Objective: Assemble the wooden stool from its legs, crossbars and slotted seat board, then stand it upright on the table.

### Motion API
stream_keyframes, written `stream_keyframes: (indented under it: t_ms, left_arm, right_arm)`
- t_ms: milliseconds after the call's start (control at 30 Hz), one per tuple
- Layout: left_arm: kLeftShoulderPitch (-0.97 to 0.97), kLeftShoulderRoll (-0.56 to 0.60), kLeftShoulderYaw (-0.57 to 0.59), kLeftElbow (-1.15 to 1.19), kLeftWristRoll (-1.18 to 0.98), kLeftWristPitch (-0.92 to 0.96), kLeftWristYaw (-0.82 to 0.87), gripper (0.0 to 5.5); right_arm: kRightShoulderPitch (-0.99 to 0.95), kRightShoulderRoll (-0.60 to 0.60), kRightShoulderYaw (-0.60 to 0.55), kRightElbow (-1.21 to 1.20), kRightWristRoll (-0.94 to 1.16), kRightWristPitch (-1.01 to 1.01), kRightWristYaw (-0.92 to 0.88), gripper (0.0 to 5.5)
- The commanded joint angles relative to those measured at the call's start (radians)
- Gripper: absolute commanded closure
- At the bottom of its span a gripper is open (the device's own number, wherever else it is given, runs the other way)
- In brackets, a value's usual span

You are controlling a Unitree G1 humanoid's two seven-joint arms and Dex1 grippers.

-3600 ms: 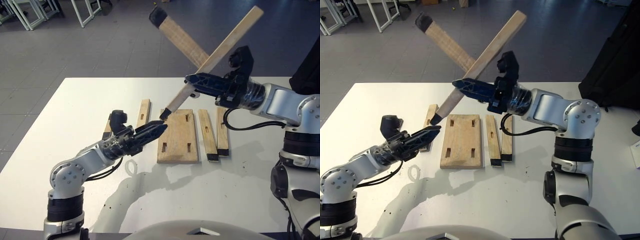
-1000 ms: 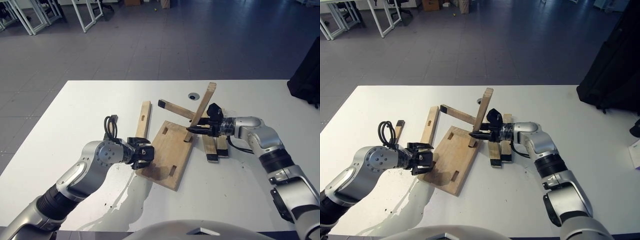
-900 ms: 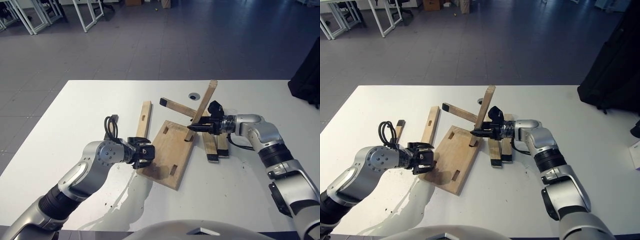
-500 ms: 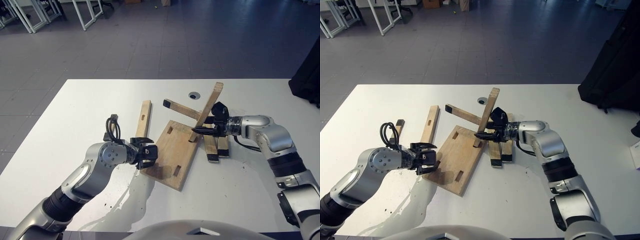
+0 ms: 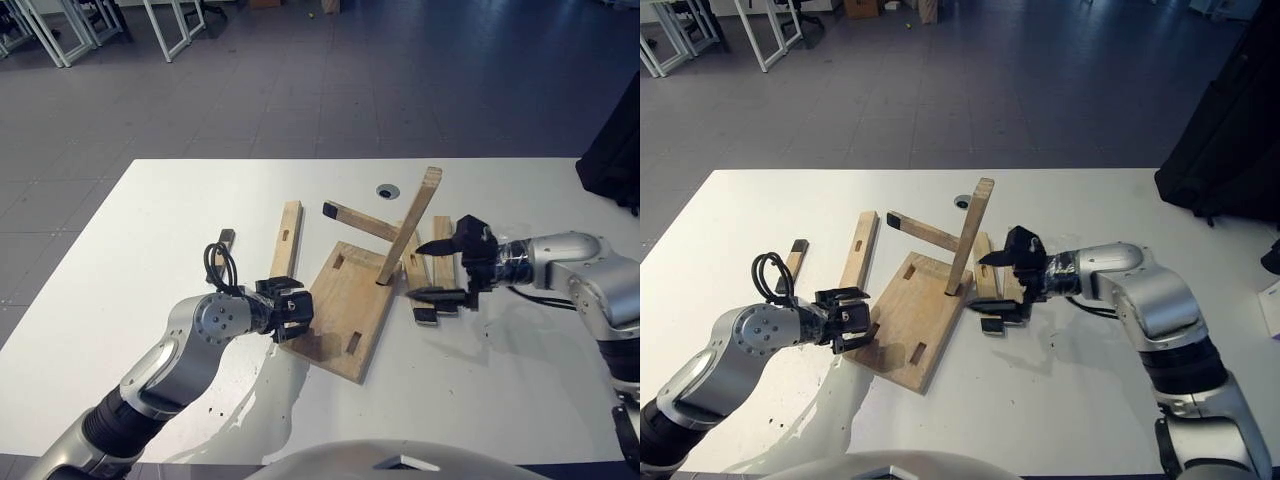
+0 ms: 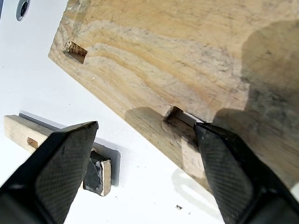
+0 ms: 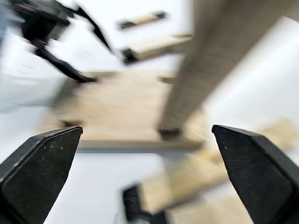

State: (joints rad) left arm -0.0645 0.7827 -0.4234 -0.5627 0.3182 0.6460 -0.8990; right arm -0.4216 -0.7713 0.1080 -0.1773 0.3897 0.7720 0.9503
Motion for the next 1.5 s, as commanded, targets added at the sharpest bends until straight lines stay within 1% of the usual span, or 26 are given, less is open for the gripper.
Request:
stream_keyframes:
  t_ms: [33, 100, 133, 200, 233, 267, 333, 500, 667, 767, 867, 900, 967, 1000, 1033, 1100, 1133, 1167, 1233, 1333, 1433, 1500]
  left_arm:
    - [0.068, -0.043, -0.037, -0.003, -0.021, 0.087, 0.017, 1.69]
    - [0.084, -0.065, -0.039, -0.025, -0.022, 0.132, 0.04, 1.69]
    - [0.088, -0.078, -0.038, -0.037, -0.025, 0.161, 0.051, 1.69]
    - [0.086, -0.092, -0.039, -0.052, -0.029, 0.201, 0.063, 1.69]
    - [0.082, -0.093, -0.039, -0.056, -0.031, 0.214, 0.065, 1.69]
    - [0.08, -0.093, -0.04, -0.061, -0.032, 0.224, 0.066, 1.69]
    - [0.073, -0.088, -0.042, -0.064, -0.035, 0.234, 0.066, 1.69]
    - [0.055, -0.076, -0.048, -0.06, -0.045, 0.237, 0.072, 1.69]
    - [0.051, -0.08, -0.06, -0.063, -0.052, 0.245, 0.087, 1.69]
    - [0.052, -0.089, -0.07, -0.066, -0.055, 0.255, 0.099, 1.69]
    - [0.059, -0.092, -0.072, -0.074, -0.058, 0.266, 0.11, 1.69]
    - [0.063, -0.09, -0.07, -0.079, -0.061, 0.271, 0.114, 1.69]
    - [0.065, -0.089, -0.067, -0.087, -0.068, 0.281, 0.121, 1.69]
    - [0.062, -0.094, -0.065, -0.089, -0.071, 0.286, 0.127, 1.69]
    - [0.053, -0.116, -0.047, -0.093, -0.08, 0.297, 0.143, 1.69]
    - [0.046, -0.19, 0.023, -0.128, -0.1, 0.35, 0.192, 1.69]
    - [0.045, -0.216, 0.053, -0.152, -0.111, 0.378, 0.21, 1.69]
    - [0.041, -0.239, 0.081, -0.179, -0.119, 0.407, 0.228, 1.69]
    - [0.017, -0.278, 0.125, -0.219, -0.135, 0.458, 0.255, 1.69]
    - [-0.047, -0.321, 0.176, -0.267, -0.188, 0.531, 0.269, 1.69]
    - [-0.105, -0.326, 0.217, -0.289, -0.247, 0.577, 0.266, 1.69]
    - [-0.117, -0.318, 0.221, -0.28, -0.27, 0.582, 0.281, 1.69]
  right_arm:
    - [-0.175, 0.09, -0.211, -0.033, -0.007, 0.092, -0.286, 1.1]
    - [-0.305, 0.207, -0.319, -0.07, 0.009, 0.138, -0.488, 1.51]
    - [-0.384, 0.326, -0.399, -0.118, 0.067, 0.191, -0.618, 1.55]
    - [-0.465, 0.543, -0.506, -0.234, 0.204, 0.3, -0.811, 1.55]
    - [-0.474, 0.617, -0.527, -0.278, 0.255, 0.347, -0.868, 1.55]
    - [-0.456, 0.666, -0.528, -0.303, 0.283, 0.382, -0.902, 1.55]
    - [-0.409, 0.711, -0.515, -0.304, 0.296, 0.414, -0.943, 1.55]
    - [-0.27, 0.713, -0.443, -0.151, 0.22, 0.332, -0.945, 1.55]
    - [-0.313, 0.686, -0.427, -0.163, 0.233, 0.333, -0.954, 1.55]
    - [-0.395, 0.644, -0.492, -0.144, 0.261, 0.304, -0.959, 1.55]
    - [-0.501, 0.55, -0.594, -0.12, 0.277, 0.268, -0.979, 1.55]
    - [-0.504, 0.516, -0.607, -0.116, 0.267, 0.266, -0.985, 1.55]
    - [-0.39, 0.463, -0.583, -0.128, 0.212, 0.293, -1.003, 1.55]
    - [-0.306, 0.446, -0.553, -0.142, 0.174, 0.3, -1.013, 1.55]
    - [-0.183, 0.447, -0.522, -0.173, 0.137, 0.305, -1.025, 1.55]
    - [0.079, 0.493, -0.45, -0.235, 0.082, 0.304, -1.043, 1.55]
    - [0.179, 0.514, -0.412, -0.255, 0.064, 0.299, -1.046, 1.55]
    - [0.266, 0.531, -0.364, -0.262, 0.049, 0.291, -1.041, 1.55]
    - [0.379, 0.54, -0.279, -0.249, 0.017, 0.262, -1.02, 1.55]
    - [0.445, 0.537, -0.2, -0.222, -0.032, 0.216, -0.992, 1.55]
    - [0.438, 0.539, -0.181, -0.192, -0.066, 0.178, -0.979, 1.55]
    - [0.415, 0.541, -0.176, -0.172, -0.081, 0.161, -0.973, 1.55]
